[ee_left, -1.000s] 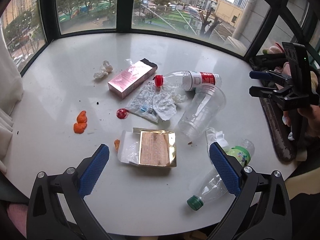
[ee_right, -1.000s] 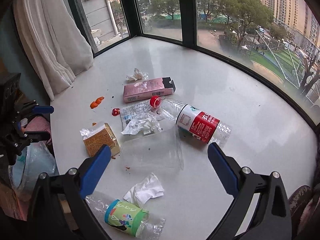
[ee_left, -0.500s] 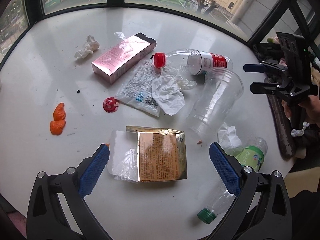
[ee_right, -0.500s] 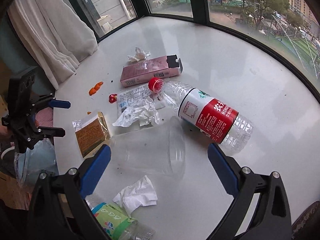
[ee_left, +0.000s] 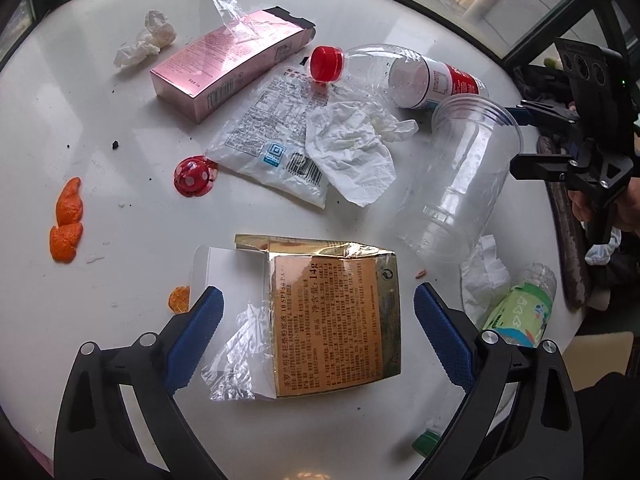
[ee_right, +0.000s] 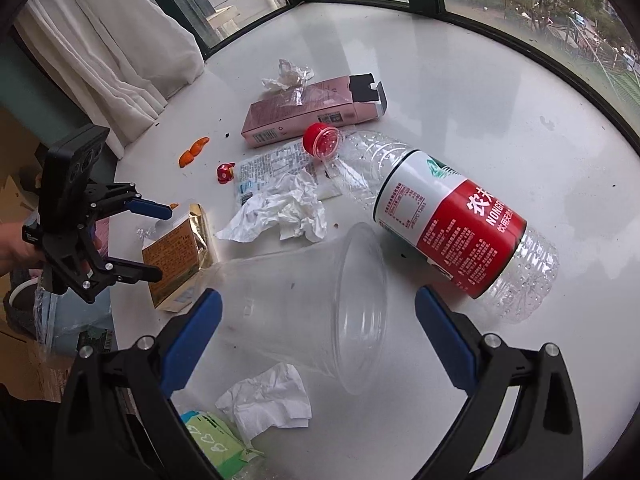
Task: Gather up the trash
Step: 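Grasp the gold snack box with the left gripper while the right grasps the clear cup, then carry the gold box and clear cup with both grippers over the bin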
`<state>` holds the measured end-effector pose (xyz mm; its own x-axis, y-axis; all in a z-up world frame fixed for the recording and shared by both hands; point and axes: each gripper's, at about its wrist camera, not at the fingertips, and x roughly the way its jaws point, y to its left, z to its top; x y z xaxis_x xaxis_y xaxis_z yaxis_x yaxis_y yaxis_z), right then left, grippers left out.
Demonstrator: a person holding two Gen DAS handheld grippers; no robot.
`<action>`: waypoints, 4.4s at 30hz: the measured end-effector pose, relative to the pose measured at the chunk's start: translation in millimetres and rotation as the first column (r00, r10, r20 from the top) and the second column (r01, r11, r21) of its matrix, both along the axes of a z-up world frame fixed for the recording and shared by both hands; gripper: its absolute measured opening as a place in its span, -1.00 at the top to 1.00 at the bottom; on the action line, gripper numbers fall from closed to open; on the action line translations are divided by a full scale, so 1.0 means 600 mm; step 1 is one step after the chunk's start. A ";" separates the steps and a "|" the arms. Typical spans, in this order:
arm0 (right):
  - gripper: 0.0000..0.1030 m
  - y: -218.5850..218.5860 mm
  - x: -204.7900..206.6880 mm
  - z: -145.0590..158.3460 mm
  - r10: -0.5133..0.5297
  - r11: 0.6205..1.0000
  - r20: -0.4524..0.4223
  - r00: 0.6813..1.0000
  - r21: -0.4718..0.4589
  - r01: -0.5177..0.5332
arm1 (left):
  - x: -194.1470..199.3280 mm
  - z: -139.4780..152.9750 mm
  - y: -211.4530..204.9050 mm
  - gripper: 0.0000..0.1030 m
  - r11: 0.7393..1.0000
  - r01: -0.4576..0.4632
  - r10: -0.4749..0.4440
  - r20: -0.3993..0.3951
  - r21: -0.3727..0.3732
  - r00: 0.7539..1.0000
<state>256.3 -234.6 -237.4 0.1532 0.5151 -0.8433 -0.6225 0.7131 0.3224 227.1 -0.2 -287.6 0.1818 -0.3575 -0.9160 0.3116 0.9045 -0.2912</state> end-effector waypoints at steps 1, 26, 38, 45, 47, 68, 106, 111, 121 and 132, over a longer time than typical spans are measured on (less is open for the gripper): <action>-0.60 0.002 0.001 -0.003 0.006 1.000 -0.006 1.000 0.001 -0.006 | 0.001 -0.004 0.000 -0.71 1.000 0.001 -0.001 -0.007 -0.001 1.000; 0.47 0.025 0.008 0.010 0.013 0.990 -0.119 0.993 0.142 0.004 | 0.023 -0.019 0.001 0.67 0.986 -0.029 0.012 -0.105 -0.165 0.994; 0.85 0.045 -0.005 0.045 0.020 0.983 -0.096 0.995 0.184 -0.002 | 0.009 0.020 -0.011 0.91 0.976 -0.008 -0.008 -0.069 -0.220 0.998; 0.85 0.047 -0.014 0.069 0.009 0.984 -0.057 0.998 0.180 0.001 | -0.008 0.057 -0.019 0.97 0.977 -0.016 0.013 -0.018 -0.211 1.000; 0.85 0.045 -0.017 0.080 0.003 0.984 -0.041 0.999 0.181 0.004 | -0.014 0.070 -0.016 0.97 0.978 -0.024 0.025 -0.003 -0.208 1.000; 0.85 0.173 -0.103 0.198 0.122 0.966 0.118 0.986 0.212 -0.145 | -0.155 0.247 0.104 0.98 0.974 -0.183 0.210 0.220 -0.135 0.953; 0.85 0.597 -0.504 0.241 0.678 0.696 0.113 0.727 0.221 -0.683 | -0.696 0.338 0.403 0.97 0.691 -0.721 0.698 0.304 -0.046 0.649; 0.85 0.619 -0.550 0.213 0.722 0.668 0.079 0.687 0.176 -0.723 | -0.729 0.316 0.410 0.97 0.674 -0.738 0.714 0.282 -0.034 0.640; 0.85 0.645 -0.593 0.149 0.745 0.663 0.023 0.666 0.086 -0.744 | -0.760 0.250 0.414 0.97 0.659 -0.752 0.734 0.215 0.003 0.644; 0.85 0.668 -0.600 0.087 0.765 0.644 -0.019 0.644 -0.002 -0.765 | -0.729 0.188 0.419 0.97 0.668 -0.744 0.732 0.154 0.035 0.664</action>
<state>-103.9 166.1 -185.0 -0.3040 0.4354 -0.8473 -0.9430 -0.0115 0.3325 -210.3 251.1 -174.7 0.4570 0.0207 -0.8892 -0.4433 0.8720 -0.2075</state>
